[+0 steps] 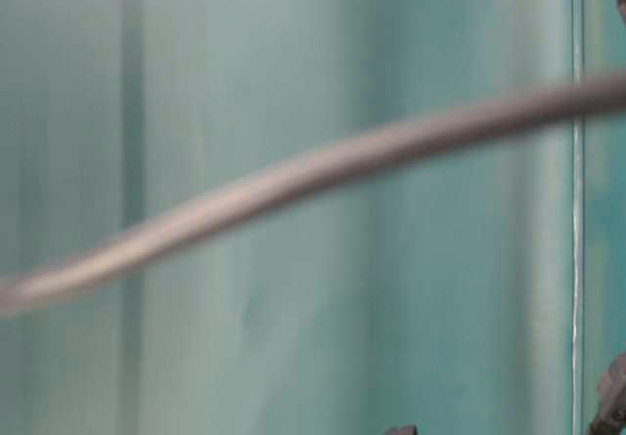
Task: Insert the wire through the hole in the metal fitting marked with a red label.
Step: 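Close the left gripper on the wire tip beyond the fitting, then pull the wire leftward through the hole with the left gripper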
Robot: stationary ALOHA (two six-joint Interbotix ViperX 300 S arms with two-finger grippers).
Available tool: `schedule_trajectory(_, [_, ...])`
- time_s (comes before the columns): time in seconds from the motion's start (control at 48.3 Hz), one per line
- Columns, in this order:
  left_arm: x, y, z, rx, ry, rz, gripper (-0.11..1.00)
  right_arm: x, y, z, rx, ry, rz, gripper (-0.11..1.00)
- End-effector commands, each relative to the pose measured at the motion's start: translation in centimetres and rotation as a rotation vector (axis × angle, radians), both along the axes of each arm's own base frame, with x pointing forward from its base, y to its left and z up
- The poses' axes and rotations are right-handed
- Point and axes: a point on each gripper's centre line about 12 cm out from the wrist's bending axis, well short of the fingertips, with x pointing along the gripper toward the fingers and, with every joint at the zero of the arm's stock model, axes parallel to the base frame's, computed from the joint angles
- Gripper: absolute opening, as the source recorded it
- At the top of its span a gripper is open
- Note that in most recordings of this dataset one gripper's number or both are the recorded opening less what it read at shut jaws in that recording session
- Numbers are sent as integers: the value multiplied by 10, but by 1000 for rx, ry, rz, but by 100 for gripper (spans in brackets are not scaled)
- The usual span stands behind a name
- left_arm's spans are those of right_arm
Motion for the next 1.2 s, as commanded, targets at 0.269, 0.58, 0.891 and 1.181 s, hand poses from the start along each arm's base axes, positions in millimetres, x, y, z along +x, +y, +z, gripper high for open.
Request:
schedule_trajectory(0.269, [4,-7,9,-7,-14,-14,7,3,-1,8,7,-23,-3,-1])
schedule_trajectory(0.58, [5,-8,10,-7,-19,-17,-1,3,0,8,7,-25,-2,-1])
schedule_trajectory(0.891, [6,-8,10,-14,-13,-13,-7,3,0,8,13,-23,-3,-1])
schedule_trajectory(1.181, [6,-7,8,-13,8,-11,-10,3,1,6,21,3,4,-1])
